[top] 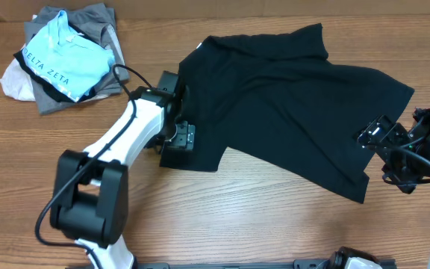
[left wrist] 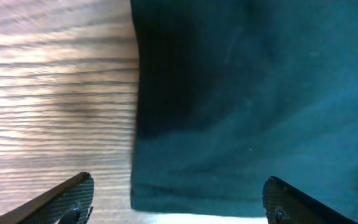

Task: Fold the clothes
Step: 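Grasp the shirt's left hem with the left gripper, right gripper its right hem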

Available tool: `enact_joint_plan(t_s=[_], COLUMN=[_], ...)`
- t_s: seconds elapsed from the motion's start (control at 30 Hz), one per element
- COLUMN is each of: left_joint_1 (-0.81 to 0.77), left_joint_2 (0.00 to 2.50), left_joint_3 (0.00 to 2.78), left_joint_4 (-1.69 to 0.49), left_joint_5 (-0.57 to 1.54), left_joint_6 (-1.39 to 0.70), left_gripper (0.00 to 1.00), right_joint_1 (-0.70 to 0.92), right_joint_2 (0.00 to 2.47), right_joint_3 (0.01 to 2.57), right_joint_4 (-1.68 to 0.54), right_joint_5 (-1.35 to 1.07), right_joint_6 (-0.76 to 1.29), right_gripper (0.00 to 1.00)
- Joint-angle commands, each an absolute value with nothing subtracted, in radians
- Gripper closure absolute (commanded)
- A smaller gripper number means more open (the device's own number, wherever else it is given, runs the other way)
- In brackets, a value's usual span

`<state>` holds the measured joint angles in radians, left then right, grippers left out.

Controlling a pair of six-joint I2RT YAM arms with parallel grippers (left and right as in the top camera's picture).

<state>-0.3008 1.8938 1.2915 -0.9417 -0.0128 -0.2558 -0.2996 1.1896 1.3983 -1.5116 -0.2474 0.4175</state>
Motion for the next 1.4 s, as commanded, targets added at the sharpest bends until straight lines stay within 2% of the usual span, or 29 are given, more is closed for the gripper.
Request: enact_joint_plan(t_s=[0.0, 0.33, 0.37, 0.47, 0.57, 0.8, 1.1, 1.37], left_joint_1=[-0.301, -0.301, -0.301, -0.301, -0.300, -0.251, -0.079, -0.039], left_joint_2=[1.946, 2.033, 2.037, 2.040, 2.040, 2.040, 2.040, 2.040], left_joint_3=[1.313, 1.312, 1.312, 1.312, 1.312, 1.312, 1.312, 1.312], left_joint_4=[-0.932, -0.925, -0.923, -0.914, -0.908, -0.943, -1.003, -1.016], left_joint_5=[-0.025, 0.026, 0.026, 0.026, 0.026, -0.004, 0.023, 0.023], left_joint_6=[-0.240, -0.208, -0.208, -0.208, -0.209, -0.305, -0.329, -0.318], left_gripper=[0.14, 0.27, 0.31, 0.52, 0.69, 0.91, 0.96, 0.96], right_joint_1=[-0.295, -0.295, -0.295, -0.295, -0.295, -0.295, -0.295, -0.249], right_joint_2=[1.186, 1.186, 1.186, 1.186, 1.186, 1.188, 1.214, 1.317], right_joint_3=[1.395, 1.395, 1.395, 1.394, 1.381, 1.198, 0.838, 0.766], right_joint_4=[-1.511, -1.518, -1.519, -1.519, -1.519, -1.454, -1.215, -1.171], right_joint_5=[-0.236, -0.236, -0.236, -0.235, -0.214, -0.175, -0.291, -0.293], right_joint_6=[0.412, 0.413, 0.413, 0.419, 0.461, 0.555, 0.595, 0.614], right_gripper=[0.00, 0.00, 0.00, 0.00, 0.01, 0.03, 0.08, 0.12])
